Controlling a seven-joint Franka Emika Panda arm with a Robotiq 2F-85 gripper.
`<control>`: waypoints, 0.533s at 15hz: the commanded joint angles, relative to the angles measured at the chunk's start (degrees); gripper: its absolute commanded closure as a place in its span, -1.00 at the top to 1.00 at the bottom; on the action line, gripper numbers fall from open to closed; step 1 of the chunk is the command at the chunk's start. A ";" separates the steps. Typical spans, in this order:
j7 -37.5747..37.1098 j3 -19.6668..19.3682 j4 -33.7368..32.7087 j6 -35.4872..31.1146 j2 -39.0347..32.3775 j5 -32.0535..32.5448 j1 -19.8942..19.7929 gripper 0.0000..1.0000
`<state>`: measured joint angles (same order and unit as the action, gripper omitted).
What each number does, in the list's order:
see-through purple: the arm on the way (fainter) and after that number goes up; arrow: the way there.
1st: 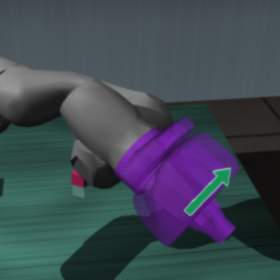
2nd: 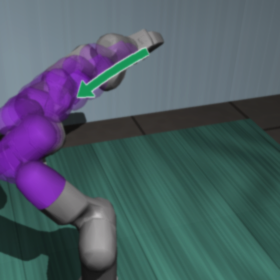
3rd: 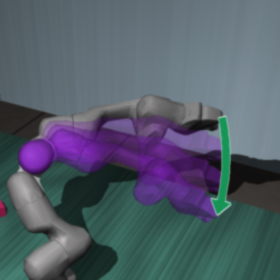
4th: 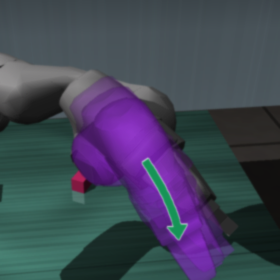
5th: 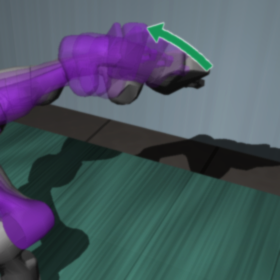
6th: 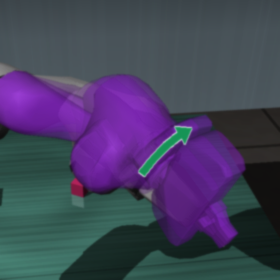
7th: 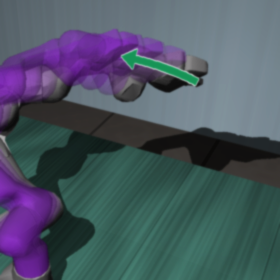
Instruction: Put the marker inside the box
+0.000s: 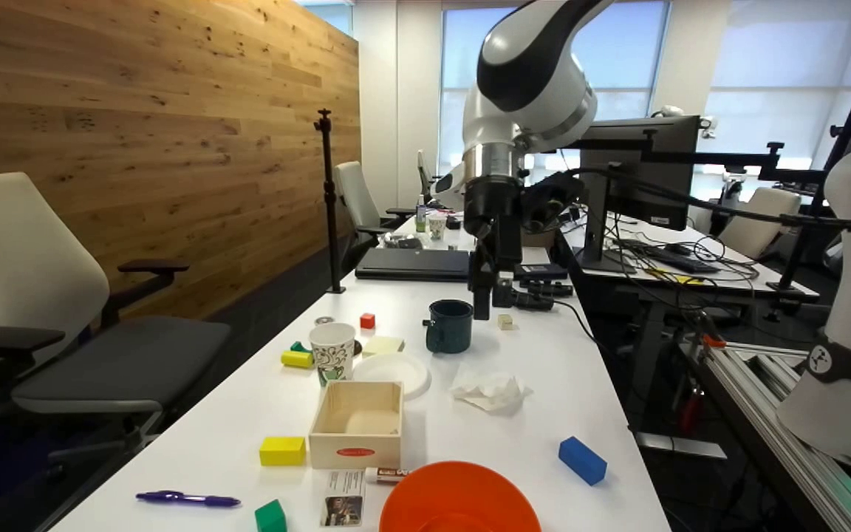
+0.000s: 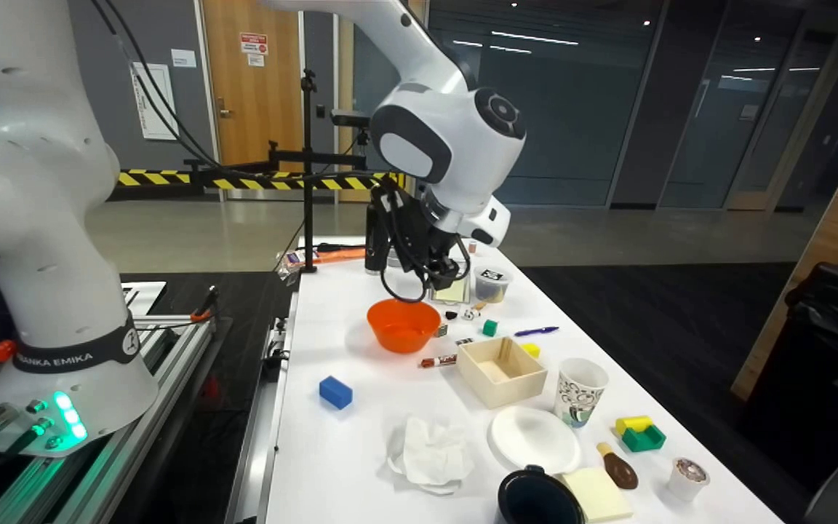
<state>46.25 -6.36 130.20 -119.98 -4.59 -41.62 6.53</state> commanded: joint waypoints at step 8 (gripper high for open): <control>-7.49 13.64 -19.73 -5.32 -22.55 -12.42 -2.04 1.00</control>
<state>42.84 4.42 114.81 -121.51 -22.34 -48.72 4.96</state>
